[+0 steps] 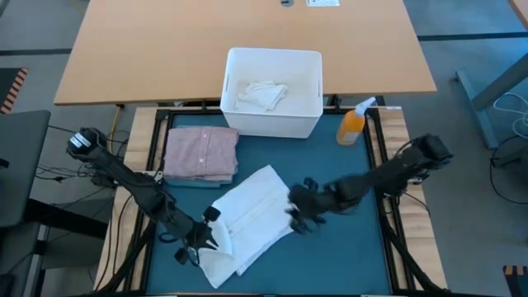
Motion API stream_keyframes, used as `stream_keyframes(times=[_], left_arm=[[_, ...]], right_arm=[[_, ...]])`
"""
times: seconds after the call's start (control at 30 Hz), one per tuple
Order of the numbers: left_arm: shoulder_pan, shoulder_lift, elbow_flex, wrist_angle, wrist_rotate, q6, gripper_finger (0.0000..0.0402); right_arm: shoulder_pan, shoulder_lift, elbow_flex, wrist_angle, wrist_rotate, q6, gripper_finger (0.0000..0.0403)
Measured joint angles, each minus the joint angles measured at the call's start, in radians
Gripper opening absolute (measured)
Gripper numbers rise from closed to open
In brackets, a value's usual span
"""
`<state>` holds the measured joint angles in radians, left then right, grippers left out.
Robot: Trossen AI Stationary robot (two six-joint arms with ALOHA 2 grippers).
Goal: Fold Laundry from Bin
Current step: Fold the white shirt
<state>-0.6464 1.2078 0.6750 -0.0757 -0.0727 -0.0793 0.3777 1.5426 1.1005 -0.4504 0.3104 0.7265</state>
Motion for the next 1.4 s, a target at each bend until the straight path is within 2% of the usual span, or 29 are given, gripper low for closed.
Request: stream_keyframes(times=[0.07, 0.13, 0.23, 0.33, 0.4, 0.53, 0.67, 1.2, 1.4], left_arm=[[0.001, 0.043, 0.024, 0.009, -0.021, 0.048, 0.0037], [0.003, 0.080, 0.050, 0.006, -0.072, 0.076, 0.0057], [0.016, 0.125, 0.093, 0.007, -0.163, 0.097, 0.0088], [0.039, 0.162, 0.129, 0.008, -0.200, 0.098, 0.0112], [0.054, 0.180, 0.146, 0.005, -0.203, 0.085, 0.0124], [0.078, 0.202, 0.161, 0.005, -0.205, 0.057, 0.0133], [0.099, 0.202, 0.162, 0.006, -0.214, 0.022, 0.0133], [0.153, 0.201, 0.162, 0.002, -0.222, 0.004, 0.0133], [0.152, 0.189, 0.162, -0.042, -0.221, -0.044, 0.0133]], right_arm=[[0.065, -0.048, -0.072, 0.055, -0.001, -0.046, 0.0185], [0.133, -0.062, -0.114, 0.046, 0.051, -0.094, 0.0184], [0.220, -0.062, -0.126, 0.017, 0.210, -0.246, 0.0183], [0.279, -0.015, -0.124, 0.015, 0.373, -0.400, 0.0182], [0.297, 0.033, -0.126, 0.010, 0.429, -0.446, 0.0182], [0.311, 0.110, -0.125, -0.008, 0.471, -0.497, 0.0182], [0.321, 0.156, -0.126, -0.015, 0.616, -0.500, 0.0182], [0.292, 0.246, -0.122, 0.036, 0.632, -0.633, 0.0182], [0.264, 0.238, -0.122, 0.044, 0.696, -0.631, 0.0174]])
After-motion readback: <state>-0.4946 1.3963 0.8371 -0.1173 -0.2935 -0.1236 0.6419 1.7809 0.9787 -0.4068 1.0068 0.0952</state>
